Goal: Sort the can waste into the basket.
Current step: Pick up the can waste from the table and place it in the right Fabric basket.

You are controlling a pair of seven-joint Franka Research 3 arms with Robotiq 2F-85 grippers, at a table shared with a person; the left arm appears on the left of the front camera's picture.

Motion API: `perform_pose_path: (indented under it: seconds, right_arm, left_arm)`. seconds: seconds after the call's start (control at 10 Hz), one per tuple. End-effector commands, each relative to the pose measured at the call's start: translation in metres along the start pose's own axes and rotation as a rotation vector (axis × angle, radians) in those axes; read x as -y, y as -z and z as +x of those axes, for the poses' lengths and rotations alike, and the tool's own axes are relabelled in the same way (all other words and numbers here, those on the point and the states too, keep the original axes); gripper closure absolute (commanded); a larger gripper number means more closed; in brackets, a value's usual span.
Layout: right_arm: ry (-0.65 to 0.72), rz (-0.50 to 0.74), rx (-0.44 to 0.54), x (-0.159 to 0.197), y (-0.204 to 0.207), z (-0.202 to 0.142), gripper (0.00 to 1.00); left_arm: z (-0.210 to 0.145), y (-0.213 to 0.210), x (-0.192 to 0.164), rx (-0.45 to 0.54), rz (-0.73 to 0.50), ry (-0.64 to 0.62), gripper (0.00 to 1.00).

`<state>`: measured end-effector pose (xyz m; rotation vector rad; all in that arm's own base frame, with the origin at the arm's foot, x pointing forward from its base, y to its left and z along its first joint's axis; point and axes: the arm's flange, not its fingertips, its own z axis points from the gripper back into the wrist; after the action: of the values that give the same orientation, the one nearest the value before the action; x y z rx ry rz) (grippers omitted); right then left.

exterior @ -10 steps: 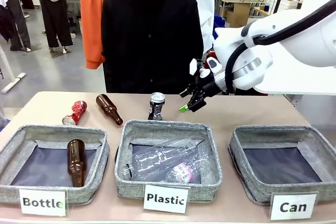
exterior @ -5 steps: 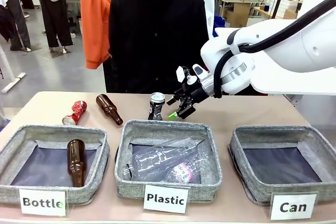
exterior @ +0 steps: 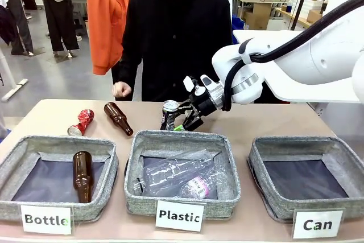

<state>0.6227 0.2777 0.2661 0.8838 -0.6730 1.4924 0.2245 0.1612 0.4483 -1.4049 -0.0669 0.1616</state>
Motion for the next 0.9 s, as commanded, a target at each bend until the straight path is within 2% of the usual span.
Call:
perform_pose_path:
  seconds: [0.0,0.3,0.6,0.7,0.8]
  right_arm:
    - [0.01,-0.011,0.083,0.009,0.008,0.005,0.0]
    - [0.051,-0.003,0.138,0.009,0.02,0.006,0.0]
    - [0.048,0.011,0.152,0.007,0.022,0.006,0.0]
    - [0.042,0.01,0.16,0.007,0.023,0.006,0.2]
    - [0.047,0.016,0.16,0.006,0.023,0.007,0.57]
  left_arm:
    - [0.0,0.0,0.004,0.003,-0.017,0.001,0.0]
    - [0.0,0.0,0.004,0.003,-0.017,0.001,0.0]
    - [0.0,0.0,0.004,0.003,-0.017,0.001,0.0]
    - [0.0,0.0,0.004,0.003,-0.017,0.001,0.0]
    - [0.0,0.0,0.004,0.003,-0.017,0.001,0.0]
